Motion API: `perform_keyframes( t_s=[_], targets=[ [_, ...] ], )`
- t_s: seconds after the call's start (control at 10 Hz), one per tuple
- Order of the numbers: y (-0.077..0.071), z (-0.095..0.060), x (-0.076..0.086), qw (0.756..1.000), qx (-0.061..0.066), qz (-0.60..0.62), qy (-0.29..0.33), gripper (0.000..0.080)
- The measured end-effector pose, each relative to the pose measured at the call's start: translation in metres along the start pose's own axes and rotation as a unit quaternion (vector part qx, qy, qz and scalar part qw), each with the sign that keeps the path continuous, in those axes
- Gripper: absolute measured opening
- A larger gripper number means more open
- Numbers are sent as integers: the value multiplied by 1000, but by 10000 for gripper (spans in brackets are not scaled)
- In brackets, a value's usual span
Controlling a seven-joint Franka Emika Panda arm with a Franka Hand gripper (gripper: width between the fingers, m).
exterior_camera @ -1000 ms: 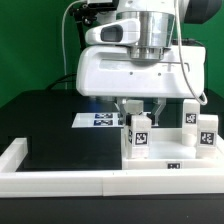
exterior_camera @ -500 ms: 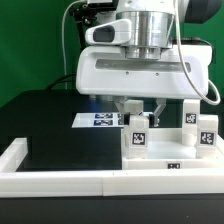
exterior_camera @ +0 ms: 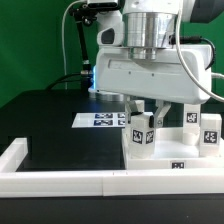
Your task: Assemble square table
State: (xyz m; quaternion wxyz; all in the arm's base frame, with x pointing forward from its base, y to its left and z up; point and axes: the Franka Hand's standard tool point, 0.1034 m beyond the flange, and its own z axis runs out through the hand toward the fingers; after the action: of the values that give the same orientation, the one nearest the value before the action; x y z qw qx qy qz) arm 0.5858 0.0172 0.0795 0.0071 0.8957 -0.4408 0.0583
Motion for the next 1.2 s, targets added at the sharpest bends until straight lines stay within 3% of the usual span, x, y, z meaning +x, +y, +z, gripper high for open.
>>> perform_keyframes(
  t_s=[0.3,0.4,0.5,0.6,0.7,0.9,1.1,1.2],
  targets=[
    [0,1,0,996,4,86,-2,296],
    [0,1,0,996,4,88,-2,380],
    [0,1,0,998,4,66,-2,380],
    [0,1,1,999,6,36,0,559],
    [-1,1,1,1000,9,15,4,633],
    [0,1,3,997,12,-74,9,645],
    [3,0,7,967,13,-256,11,649],
    [4,0,10,957,14,-290,13,649]
  ],
)
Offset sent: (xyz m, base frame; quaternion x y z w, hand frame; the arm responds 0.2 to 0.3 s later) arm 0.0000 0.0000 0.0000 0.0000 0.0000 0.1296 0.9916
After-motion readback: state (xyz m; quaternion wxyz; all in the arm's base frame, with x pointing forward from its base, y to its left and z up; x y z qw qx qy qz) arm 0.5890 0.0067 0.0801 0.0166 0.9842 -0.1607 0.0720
